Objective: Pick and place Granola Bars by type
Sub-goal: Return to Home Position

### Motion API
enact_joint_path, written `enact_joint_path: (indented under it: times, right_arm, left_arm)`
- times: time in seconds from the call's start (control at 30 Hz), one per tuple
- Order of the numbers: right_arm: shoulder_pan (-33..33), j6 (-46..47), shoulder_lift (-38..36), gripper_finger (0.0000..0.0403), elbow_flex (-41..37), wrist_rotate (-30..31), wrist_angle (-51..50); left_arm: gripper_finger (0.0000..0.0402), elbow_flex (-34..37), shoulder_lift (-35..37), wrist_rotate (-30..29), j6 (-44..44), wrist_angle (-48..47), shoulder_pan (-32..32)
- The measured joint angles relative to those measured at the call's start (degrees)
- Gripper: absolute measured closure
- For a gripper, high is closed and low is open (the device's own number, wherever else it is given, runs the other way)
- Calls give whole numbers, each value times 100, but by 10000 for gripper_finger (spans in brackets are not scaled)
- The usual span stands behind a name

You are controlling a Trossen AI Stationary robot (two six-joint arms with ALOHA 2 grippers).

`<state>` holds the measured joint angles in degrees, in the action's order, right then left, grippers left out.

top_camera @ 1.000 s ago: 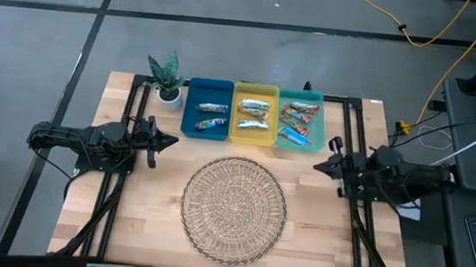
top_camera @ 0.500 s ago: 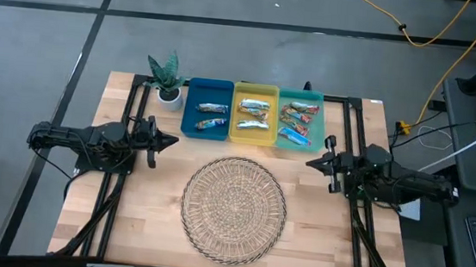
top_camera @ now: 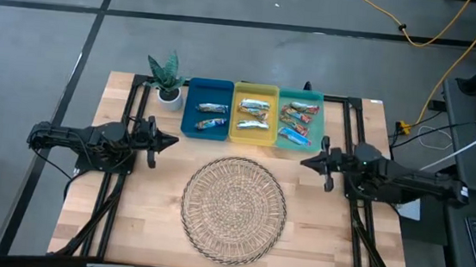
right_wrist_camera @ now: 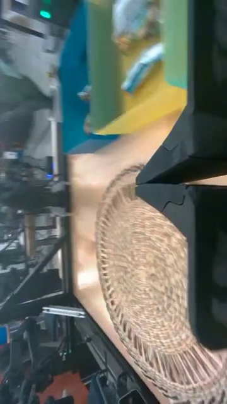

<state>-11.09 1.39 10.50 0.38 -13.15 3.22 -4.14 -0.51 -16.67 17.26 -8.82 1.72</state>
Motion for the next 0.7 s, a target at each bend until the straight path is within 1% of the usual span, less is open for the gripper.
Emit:
enact_joint_path:
  times: [0.1,0.2,0.3,0.43,0.53,0.6,0.7]
  right_arm:
    - [0,241,203,398,0,-8,9]
    - [0,151,213,396,0,-70,196]
    - [75,188,210,396,0,111,580]
    - [424,163,210,397,0,483,1044]
    - [870,289,203,397,0,579,1493]
    - [1254,191,205,397,0,848,1377]
    - [1714,-145,210,397,0,1715,829]
  left_arm:
    - [394,0,0,0,0,0,0]
    - [396,0,0,0,0,0,0]
    - [398,0,0,0,0,0,0]
    - [396,0,0,0,0,0,0]
    - [393,0,0,0,1,0,0]
    - [394,0,0,0,0,0,0]
    - [396,0,0,2,0,0,0]
